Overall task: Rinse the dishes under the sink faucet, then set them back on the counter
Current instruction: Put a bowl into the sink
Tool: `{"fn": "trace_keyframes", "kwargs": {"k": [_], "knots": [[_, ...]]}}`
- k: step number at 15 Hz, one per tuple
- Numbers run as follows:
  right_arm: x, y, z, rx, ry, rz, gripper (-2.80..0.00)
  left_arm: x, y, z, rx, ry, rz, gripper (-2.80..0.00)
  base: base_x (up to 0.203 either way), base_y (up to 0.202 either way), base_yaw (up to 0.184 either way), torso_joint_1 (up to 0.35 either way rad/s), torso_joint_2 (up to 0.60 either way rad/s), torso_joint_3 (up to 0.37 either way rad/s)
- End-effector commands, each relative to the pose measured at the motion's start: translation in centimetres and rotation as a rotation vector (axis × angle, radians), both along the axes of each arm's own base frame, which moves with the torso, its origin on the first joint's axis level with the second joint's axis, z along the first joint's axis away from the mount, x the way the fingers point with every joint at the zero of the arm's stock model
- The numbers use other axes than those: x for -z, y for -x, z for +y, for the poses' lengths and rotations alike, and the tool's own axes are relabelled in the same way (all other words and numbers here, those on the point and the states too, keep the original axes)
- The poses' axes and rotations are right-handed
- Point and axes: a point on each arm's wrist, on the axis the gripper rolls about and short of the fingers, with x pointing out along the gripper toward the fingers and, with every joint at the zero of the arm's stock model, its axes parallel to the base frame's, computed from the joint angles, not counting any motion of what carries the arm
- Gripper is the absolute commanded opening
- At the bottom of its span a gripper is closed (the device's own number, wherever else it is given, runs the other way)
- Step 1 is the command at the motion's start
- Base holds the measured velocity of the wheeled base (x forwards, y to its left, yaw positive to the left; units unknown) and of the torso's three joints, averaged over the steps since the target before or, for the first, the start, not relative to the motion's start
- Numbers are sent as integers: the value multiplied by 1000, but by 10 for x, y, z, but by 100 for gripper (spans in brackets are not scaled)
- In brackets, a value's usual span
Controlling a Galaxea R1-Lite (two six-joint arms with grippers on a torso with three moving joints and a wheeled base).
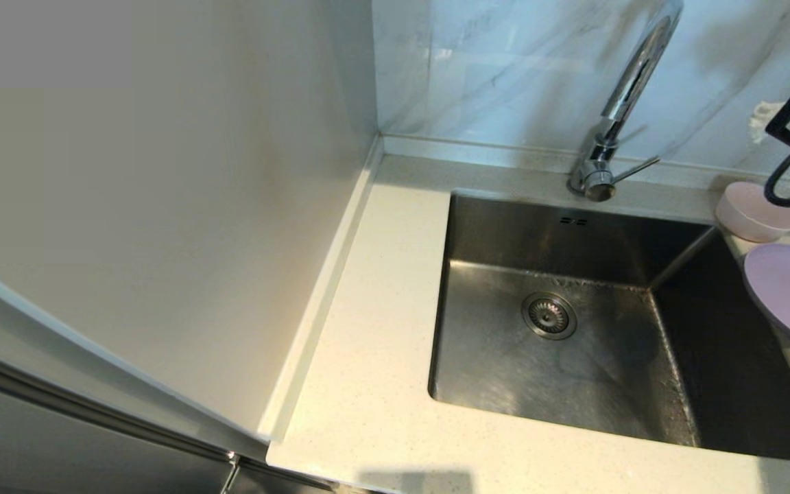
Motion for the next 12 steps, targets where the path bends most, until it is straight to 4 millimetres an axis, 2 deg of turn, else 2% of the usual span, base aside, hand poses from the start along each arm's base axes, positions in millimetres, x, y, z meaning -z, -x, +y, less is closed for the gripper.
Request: {"fn": "trace_keyframes", "kwargs": {"k": [1, 5, 9, 12], "knots": [[20, -42, -4, 28, -9, 29, -280, 0, 0, 0, -1, 0, 0, -280, 0, 0, 0, 0, 0, 0], [44, -81, -7, 77, -6, -23, -280, 0, 0, 0, -1, 0, 0, -280, 0, 0, 0, 0, 0, 0], [71, -118, 3, 53, 5, -70, -280, 0, 0, 0, -1, 0, 0, -280, 0, 0, 0, 0, 0, 0], [73, -135, 5, 62, 23, -148, -280, 0, 0, 0, -1, 0, 0, -280, 0, 0, 0, 0, 0, 0]]}}
